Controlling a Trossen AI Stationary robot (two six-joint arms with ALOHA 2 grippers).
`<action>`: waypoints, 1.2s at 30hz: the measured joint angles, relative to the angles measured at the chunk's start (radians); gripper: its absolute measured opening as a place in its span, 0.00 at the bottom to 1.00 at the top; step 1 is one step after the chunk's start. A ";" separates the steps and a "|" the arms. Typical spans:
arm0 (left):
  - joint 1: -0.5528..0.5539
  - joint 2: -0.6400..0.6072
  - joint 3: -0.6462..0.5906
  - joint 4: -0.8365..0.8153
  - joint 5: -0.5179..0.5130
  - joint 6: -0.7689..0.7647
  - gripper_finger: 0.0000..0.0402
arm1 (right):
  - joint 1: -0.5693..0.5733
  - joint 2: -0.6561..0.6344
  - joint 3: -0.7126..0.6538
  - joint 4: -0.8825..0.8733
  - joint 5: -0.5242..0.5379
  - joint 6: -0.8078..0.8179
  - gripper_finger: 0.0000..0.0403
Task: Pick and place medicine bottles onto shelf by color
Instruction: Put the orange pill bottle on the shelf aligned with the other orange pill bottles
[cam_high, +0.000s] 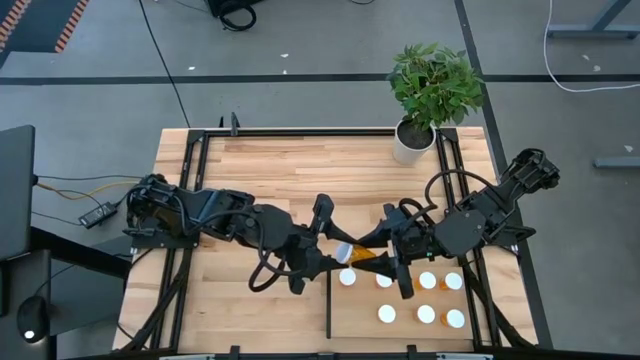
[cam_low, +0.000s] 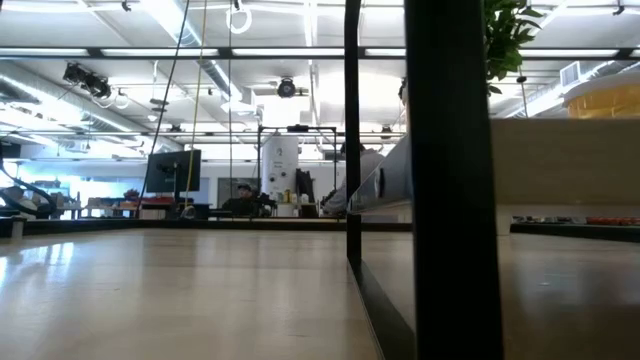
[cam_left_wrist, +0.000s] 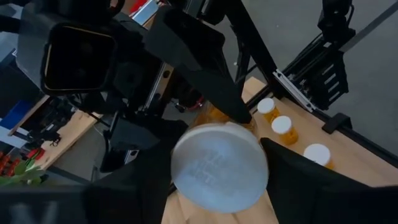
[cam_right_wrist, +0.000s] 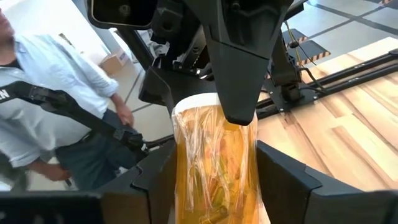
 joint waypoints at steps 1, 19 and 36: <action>0.000 0.000 0.000 -0.002 0.000 0.000 0.57 | 0.000 0.000 0.000 -0.005 0.001 0.000 0.50; 0.099 0.013 0.000 -0.209 -0.067 -0.129 0.57 | 0.001 -0.171 0.000 -0.291 0.026 0.106 0.65; 0.387 0.235 0.000 -0.469 0.007 -0.740 0.56 | 0.001 -0.241 0.000 -0.587 0.004 0.188 0.66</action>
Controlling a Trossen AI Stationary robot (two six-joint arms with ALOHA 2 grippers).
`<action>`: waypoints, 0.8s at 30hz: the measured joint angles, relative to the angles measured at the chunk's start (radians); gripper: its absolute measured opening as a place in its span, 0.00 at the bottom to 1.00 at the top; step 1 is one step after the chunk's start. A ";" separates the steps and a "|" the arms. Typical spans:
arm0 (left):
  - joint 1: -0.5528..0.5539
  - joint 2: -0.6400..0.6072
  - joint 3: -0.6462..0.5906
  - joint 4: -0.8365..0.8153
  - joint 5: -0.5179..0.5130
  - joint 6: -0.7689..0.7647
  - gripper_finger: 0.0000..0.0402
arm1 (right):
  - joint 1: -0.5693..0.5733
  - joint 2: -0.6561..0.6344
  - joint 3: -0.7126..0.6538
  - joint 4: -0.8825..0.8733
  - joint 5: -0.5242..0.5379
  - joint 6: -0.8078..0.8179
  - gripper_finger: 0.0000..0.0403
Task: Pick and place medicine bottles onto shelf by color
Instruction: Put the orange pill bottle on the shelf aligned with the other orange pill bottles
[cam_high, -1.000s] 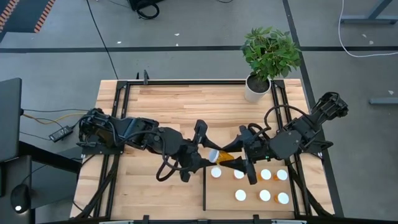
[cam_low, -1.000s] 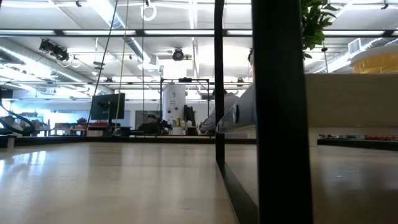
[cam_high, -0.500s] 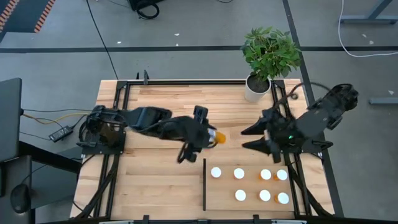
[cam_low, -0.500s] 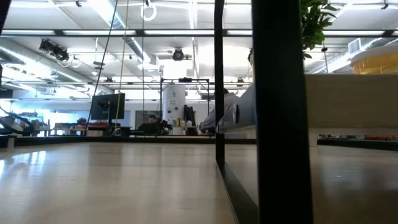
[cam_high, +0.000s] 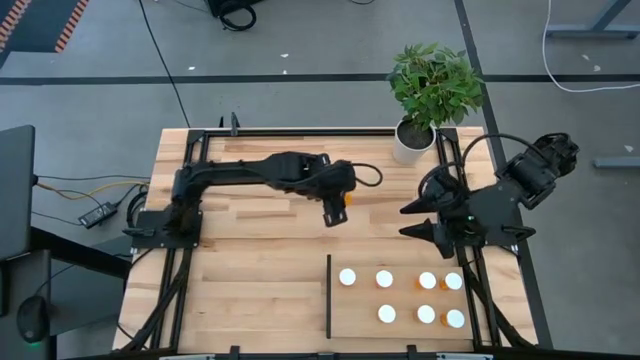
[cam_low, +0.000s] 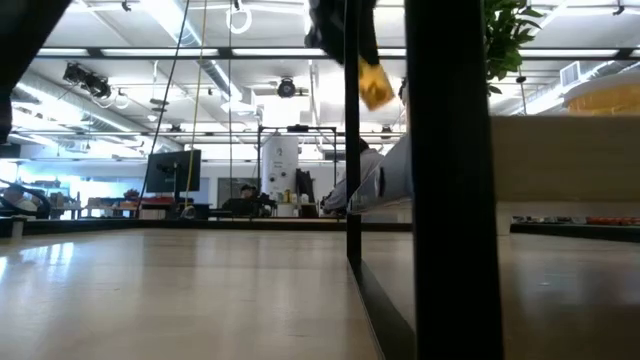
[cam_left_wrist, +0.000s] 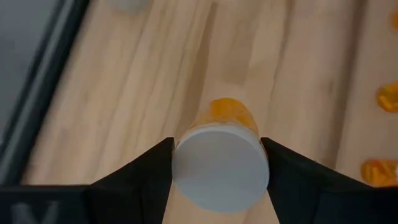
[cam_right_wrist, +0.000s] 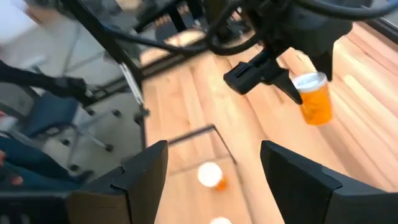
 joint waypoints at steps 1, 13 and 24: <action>0.009 0.018 0.000 -0.004 0.008 -0.025 0.57 | 0.000 0.000 0.000 -0.023 -0.001 0.003 0.66; 0.052 0.202 0.000 -0.029 0.113 -0.252 0.56 | 0.000 0.000 0.000 -0.124 -0.001 0.015 0.66; 0.055 0.299 -0.002 -0.048 0.121 -0.329 0.56 | 0.000 0.001 0.000 -0.123 0.008 0.014 0.66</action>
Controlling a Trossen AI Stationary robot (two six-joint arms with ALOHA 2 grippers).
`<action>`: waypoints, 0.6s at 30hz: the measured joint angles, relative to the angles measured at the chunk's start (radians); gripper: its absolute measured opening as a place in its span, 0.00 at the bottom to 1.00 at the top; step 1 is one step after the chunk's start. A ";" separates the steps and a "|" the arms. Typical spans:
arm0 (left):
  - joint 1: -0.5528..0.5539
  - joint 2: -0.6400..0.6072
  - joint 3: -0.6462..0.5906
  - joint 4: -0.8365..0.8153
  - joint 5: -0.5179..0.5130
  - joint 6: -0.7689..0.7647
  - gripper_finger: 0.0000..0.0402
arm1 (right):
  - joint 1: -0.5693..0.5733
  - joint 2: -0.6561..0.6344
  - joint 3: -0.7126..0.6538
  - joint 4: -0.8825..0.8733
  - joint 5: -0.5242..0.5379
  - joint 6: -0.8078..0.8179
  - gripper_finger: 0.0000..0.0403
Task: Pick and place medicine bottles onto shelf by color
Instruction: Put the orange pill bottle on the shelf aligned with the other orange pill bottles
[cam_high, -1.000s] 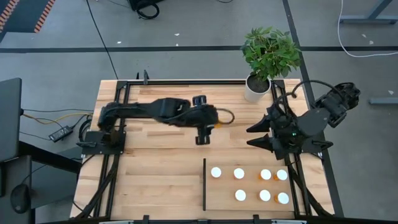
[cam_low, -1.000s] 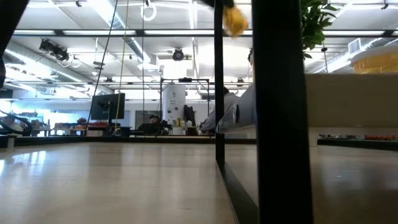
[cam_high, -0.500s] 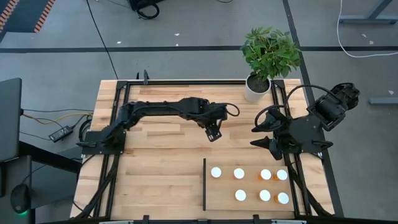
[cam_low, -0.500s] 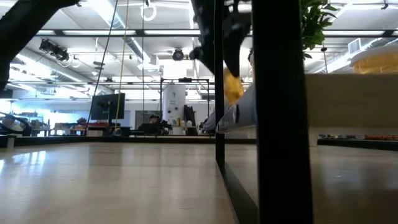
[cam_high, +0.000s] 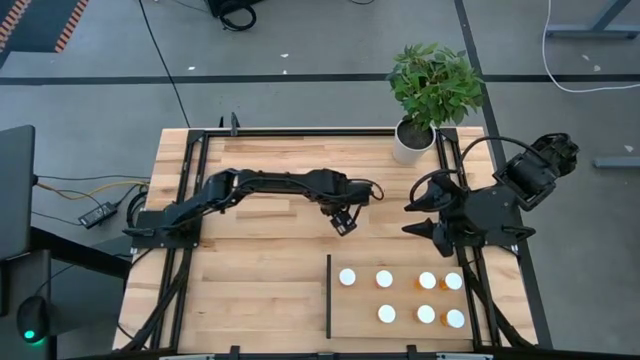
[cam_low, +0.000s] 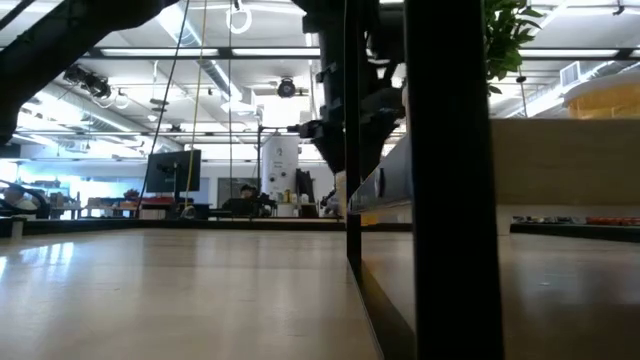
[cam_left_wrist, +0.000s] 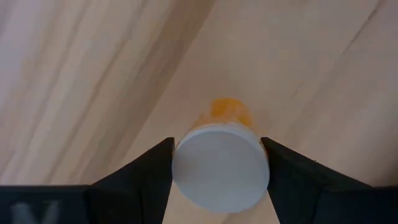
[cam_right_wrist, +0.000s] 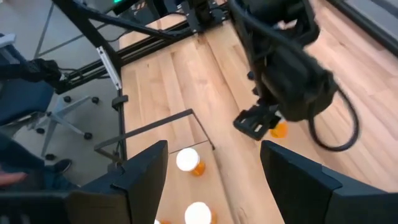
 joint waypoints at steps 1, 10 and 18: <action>0.002 0.010 -0.001 -0.019 0.003 0.001 0.56 | 0.000 0.001 0.000 0.000 0.008 0.000 0.66; 0.012 0.045 0.000 0.002 0.015 0.001 0.57 | 0.000 0.011 0.000 -0.002 0.045 0.094 0.66; 0.013 0.045 0.000 0.024 0.019 0.001 0.62 | -0.035 0.021 0.000 -0.003 0.049 0.127 0.66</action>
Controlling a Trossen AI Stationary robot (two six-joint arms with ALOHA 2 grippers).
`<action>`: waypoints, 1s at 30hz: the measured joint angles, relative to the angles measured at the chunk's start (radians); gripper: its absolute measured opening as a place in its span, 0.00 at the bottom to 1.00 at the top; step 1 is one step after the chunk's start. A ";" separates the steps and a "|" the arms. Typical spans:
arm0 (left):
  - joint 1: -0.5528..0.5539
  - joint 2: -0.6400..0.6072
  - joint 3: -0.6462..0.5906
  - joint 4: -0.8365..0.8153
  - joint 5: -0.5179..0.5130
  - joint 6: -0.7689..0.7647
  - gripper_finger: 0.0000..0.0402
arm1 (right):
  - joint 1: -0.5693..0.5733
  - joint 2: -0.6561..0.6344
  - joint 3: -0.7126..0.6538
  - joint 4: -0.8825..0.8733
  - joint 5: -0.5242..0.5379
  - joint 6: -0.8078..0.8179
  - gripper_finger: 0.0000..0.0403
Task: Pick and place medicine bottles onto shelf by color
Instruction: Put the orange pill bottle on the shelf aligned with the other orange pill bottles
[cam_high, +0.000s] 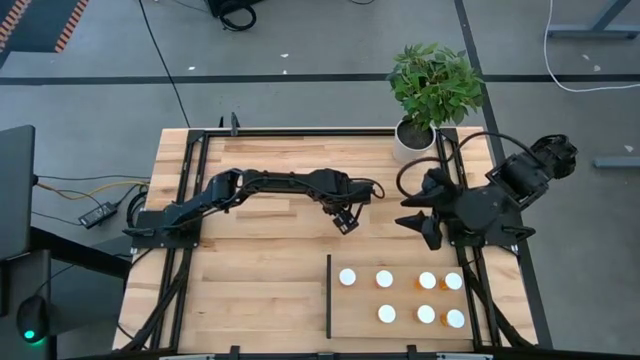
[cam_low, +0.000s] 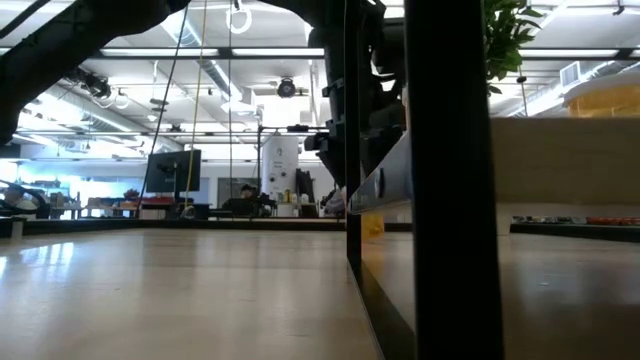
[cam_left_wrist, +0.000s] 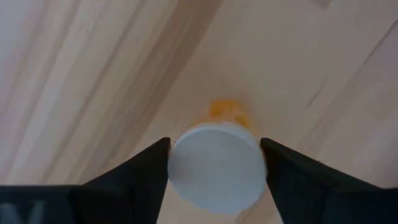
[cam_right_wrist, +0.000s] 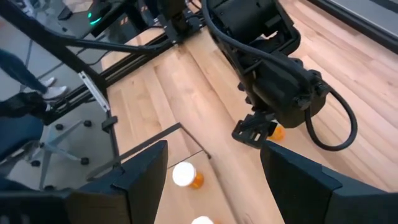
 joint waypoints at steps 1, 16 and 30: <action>0.000 0.000 0.000 0.002 0.000 0.000 0.64 | -0.004 0.000 0.000 0.000 0.000 0.000 0.66; -0.003 -0.002 0.094 -0.051 0.037 0.002 0.89 | -0.059 0.000 0.000 -0.003 -0.004 -0.014 0.66; -0.014 -0.092 0.202 -0.129 0.023 0.007 0.93 | -0.126 0.000 0.000 -0.021 -0.051 -0.053 0.66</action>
